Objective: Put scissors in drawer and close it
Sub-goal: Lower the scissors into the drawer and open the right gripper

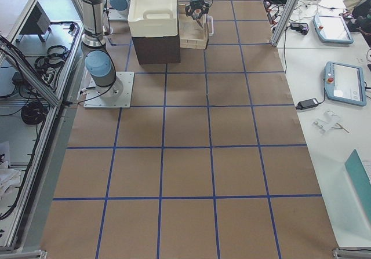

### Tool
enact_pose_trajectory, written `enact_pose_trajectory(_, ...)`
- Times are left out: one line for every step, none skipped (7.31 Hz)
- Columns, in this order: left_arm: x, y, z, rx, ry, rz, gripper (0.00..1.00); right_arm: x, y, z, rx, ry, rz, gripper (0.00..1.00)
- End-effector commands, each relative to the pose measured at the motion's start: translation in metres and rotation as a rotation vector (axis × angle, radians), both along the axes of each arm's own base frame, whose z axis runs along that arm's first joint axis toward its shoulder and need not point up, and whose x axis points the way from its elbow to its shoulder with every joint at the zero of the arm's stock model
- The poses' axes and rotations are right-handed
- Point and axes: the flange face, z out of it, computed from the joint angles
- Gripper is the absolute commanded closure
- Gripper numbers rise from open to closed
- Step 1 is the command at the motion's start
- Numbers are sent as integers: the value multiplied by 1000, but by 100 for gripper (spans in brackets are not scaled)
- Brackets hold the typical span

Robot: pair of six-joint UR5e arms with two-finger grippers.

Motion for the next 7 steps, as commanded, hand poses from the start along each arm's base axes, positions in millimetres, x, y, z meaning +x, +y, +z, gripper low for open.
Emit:
enact_pose_trajectory(0, -1, -1, 2, -1, 2, 0, -1, 5, -17, 40, 11, -7, 100)
enact_pose_trajectory(0, -1, -1, 2, -1, 0, 0, -1, 9, -26, 58, -2, -24, 99)
enact_pose_trajectory(0, 1, 2, -2, -3, 2, 0, -1, 10, -26, 58, -2, -35, 99)
enact_pose_trajectory(0, -1, -1, 2, 4, 1, 0, 0, 10, -26, 61, -16, -55, 99)
enact_pose_trajectory(-1, -2, -1, 1, 13, 0, 0, 2, 10, -25, 64, -32, -95, 98)
enact_pose_trajectory(-1, -2, -3, 4, 12, 1, 0, 2, 10, -25, 64, -33, -115, 97)
enact_pose_trajectory(-1, -3, -3, 6, 9, 1, 0, 3, 10, -26, 64, -33, -114, 96)
